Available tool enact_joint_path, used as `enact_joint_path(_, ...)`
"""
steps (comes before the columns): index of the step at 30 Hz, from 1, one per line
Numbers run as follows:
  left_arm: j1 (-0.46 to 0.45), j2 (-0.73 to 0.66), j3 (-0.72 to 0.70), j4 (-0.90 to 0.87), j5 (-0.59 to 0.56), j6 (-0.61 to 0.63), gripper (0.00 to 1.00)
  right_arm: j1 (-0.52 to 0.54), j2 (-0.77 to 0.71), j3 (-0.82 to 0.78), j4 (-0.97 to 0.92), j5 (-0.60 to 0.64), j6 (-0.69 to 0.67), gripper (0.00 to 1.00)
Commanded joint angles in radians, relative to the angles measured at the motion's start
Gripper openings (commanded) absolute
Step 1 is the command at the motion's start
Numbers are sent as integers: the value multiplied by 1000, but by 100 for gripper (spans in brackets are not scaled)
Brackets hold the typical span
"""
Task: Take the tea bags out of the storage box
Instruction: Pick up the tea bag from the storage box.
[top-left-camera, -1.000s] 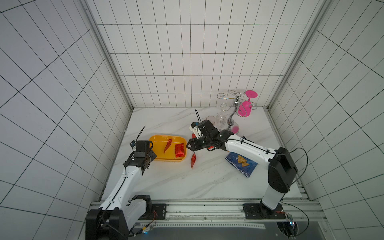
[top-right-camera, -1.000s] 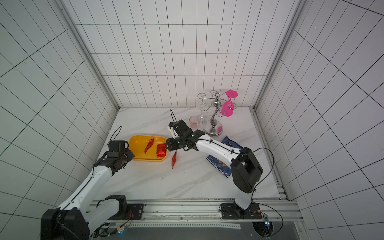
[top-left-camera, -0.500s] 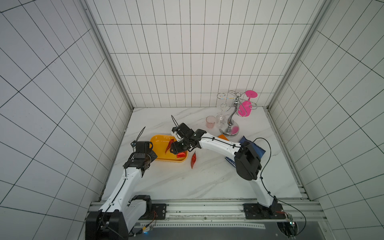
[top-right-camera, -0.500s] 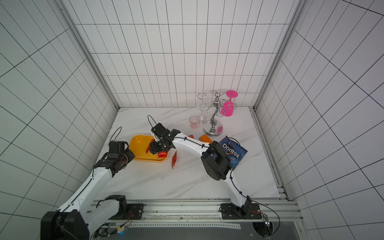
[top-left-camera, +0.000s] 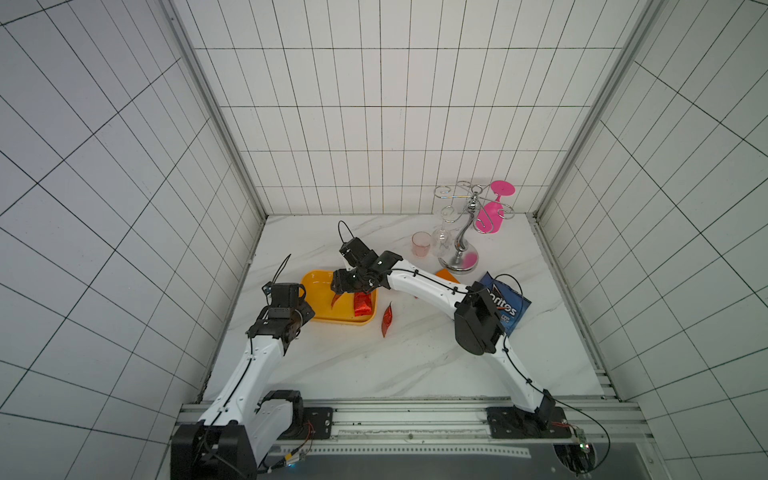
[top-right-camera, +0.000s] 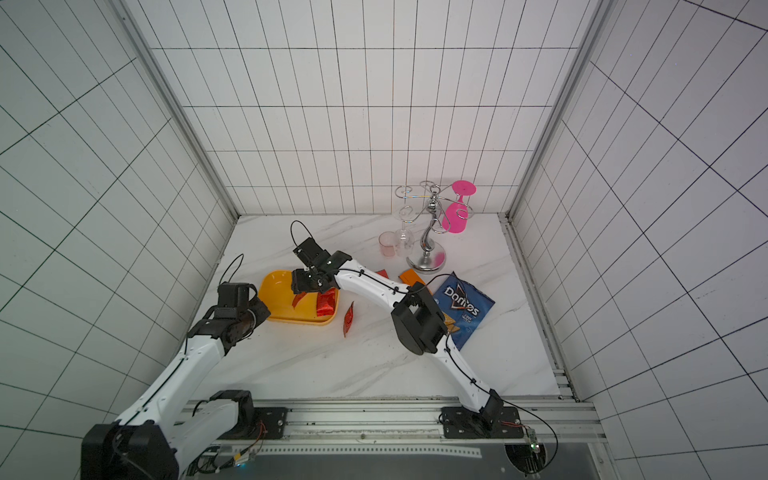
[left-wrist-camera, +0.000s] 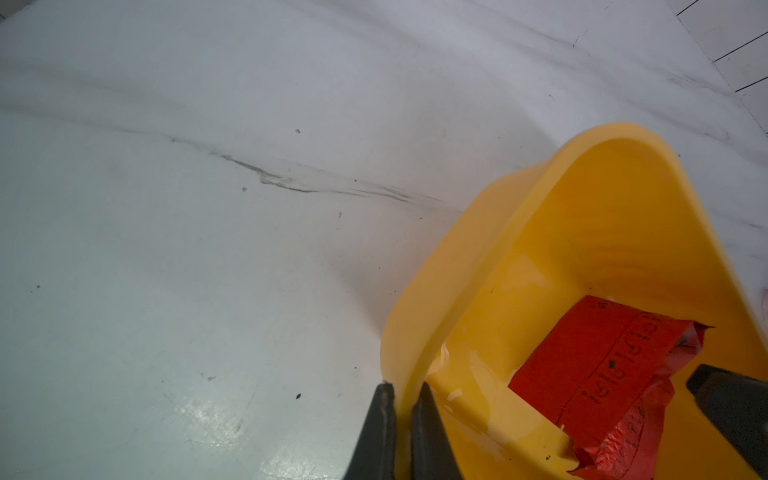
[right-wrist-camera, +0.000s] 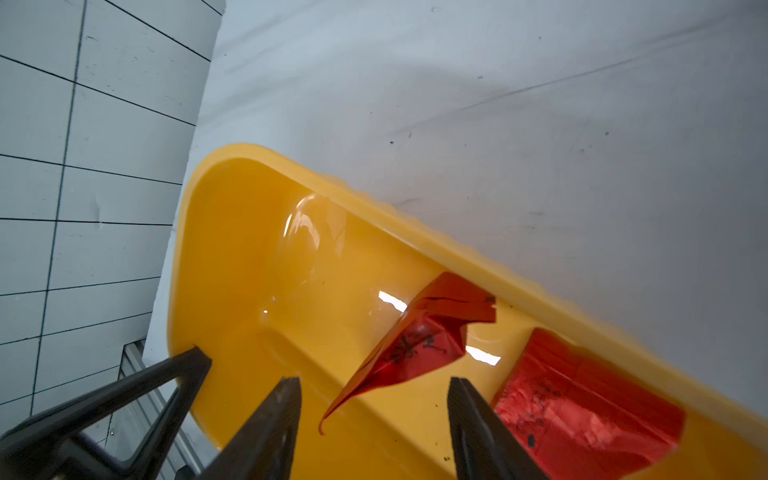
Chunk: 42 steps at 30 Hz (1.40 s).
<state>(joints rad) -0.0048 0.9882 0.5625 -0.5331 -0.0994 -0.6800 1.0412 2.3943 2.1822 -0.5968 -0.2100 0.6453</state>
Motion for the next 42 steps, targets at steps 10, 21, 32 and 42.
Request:
enact_joint_path(10,1,-10,-7,36,11,19,0,10,114,167,-99,8,8,47)
enact_joint_path(21,0,-5,-6,39,8,19,0,19,53,139,-102,-29,-5,7)
enact_joint_path(32,0,-8,-5,32,-12,13,0,26,-150,48,-101,-30,-97,0)
enact_joint_path(42,2,-7,-7,30,-30,2,0,-82,-736,-656,50,-8,-171,0)
